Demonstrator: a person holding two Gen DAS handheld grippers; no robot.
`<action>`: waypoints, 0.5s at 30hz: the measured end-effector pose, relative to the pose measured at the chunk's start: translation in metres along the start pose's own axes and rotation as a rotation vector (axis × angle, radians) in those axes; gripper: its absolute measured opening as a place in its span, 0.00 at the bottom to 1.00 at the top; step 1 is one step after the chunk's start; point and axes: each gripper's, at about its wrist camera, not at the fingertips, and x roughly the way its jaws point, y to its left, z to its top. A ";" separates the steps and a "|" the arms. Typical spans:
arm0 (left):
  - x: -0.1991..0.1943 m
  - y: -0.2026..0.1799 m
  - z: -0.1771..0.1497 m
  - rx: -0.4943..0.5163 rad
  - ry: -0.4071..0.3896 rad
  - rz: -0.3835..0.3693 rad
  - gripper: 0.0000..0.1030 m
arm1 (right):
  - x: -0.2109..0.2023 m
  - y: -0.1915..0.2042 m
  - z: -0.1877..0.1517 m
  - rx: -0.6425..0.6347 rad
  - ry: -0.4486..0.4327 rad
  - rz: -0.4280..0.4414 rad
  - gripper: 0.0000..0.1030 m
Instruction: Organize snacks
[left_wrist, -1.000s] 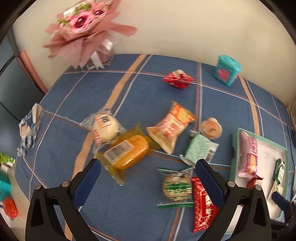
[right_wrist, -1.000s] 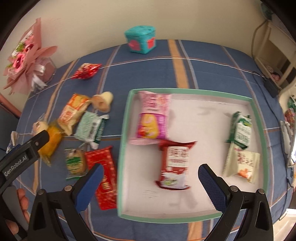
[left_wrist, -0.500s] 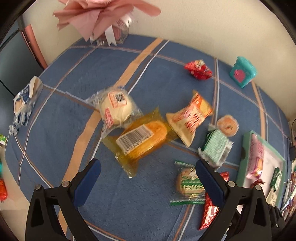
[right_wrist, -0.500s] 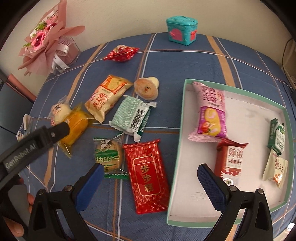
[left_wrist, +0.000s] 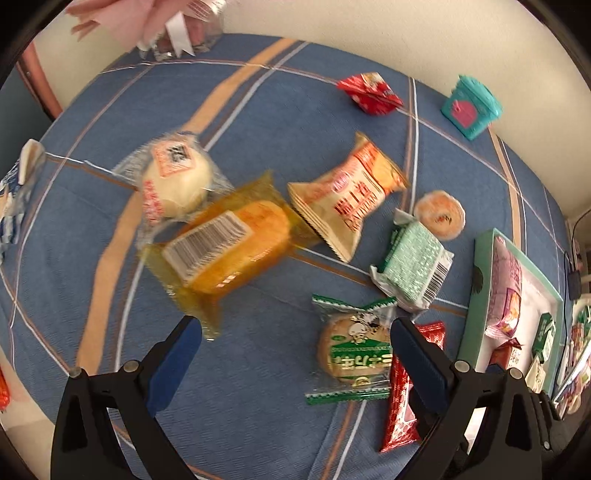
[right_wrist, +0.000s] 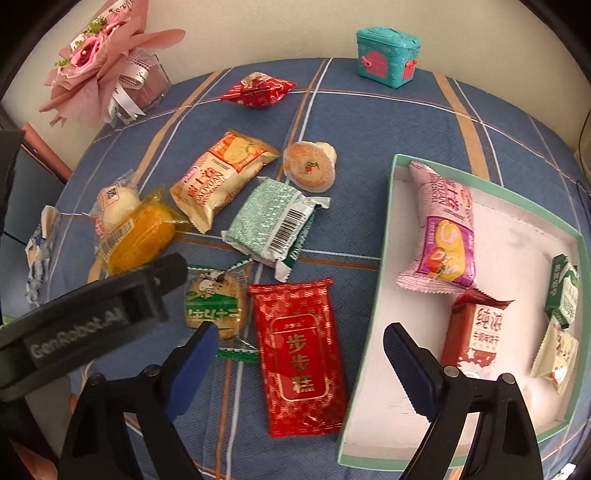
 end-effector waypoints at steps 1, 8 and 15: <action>0.003 -0.002 0.000 0.005 0.010 -0.006 0.99 | -0.001 -0.001 0.000 -0.001 -0.001 -0.007 0.90; 0.027 -0.017 -0.001 0.037 0.072 -0.006 0.99 | -0.010 -0.017 0.000 0.006 -0.008 -0.040 0.90; 0.037 -0.007 -0.004 0.016 0.093 0.003 0.99 | -0.009 -0.021 0.000 0.008 0.004 -0.042 0.90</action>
